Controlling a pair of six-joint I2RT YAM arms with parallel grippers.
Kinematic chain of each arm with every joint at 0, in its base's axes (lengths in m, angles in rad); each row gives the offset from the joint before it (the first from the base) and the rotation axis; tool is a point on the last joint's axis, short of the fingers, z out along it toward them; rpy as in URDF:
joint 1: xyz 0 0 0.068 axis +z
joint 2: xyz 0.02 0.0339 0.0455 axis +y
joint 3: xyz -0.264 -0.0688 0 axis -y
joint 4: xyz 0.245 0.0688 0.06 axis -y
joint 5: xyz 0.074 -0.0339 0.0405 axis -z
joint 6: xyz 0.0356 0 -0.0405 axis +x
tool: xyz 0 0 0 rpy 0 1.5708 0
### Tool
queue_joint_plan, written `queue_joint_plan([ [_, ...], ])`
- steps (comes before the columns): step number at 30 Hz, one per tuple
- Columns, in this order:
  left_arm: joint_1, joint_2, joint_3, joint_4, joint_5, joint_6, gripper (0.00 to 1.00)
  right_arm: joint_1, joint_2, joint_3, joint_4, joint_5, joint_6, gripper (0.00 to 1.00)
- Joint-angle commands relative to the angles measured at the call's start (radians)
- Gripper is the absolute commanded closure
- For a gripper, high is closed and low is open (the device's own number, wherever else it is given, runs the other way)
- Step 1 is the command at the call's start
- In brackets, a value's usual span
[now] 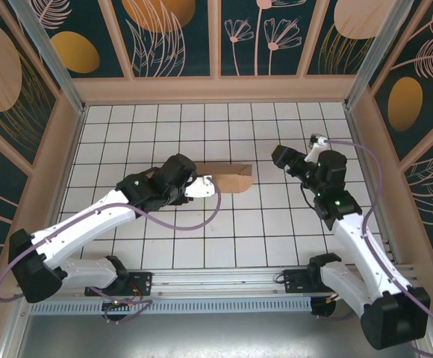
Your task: Fold the paper box
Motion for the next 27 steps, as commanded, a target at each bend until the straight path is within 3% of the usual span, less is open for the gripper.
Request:
queue_joint_plan([
  [1,-0.004,0.061,0.066,-0.291,0.129,-0.166,0.48,-0.002,0.116,0.098,-0.052,-0.106,-0.071,0.26],
  [5,-0.004,0.128,0.082,-0.319,0.181,-0.202,0.52,0.001,0.287,0.164,-0.077,-0.184,-0.075,0.38],
  [9,-0.004,0.170,0.113,-0.331,0.192,-0.208,0.53,0.045,0.448,0.180,0.052,-0.309,-0.082,0.34],
  [12,-0.004,0.200,0.154,-0.337,0.201,-0.205,0.53,0.076,0.601,0.249,0.076,-0.439,-0.140,0.48],
  [16,-0.011,0.244,0.193,-0.341,0.218,-0.203,0.52,0.160,0.826,0.403,-0.045,-0.531,-0.260,0.53],
  [20,-0.017,0.273,0.208,-0.341,0.224,-0.208,0.49,0.252,0.998,0.540,-0.217,-0.509,-0.392,0.60],
  [27,-0.018,0.318,0.230,-0.322,0.189,-0.206,0.41,0.290,1.111,0.541,-0.236,-0.647,-0.427,0.79],
])
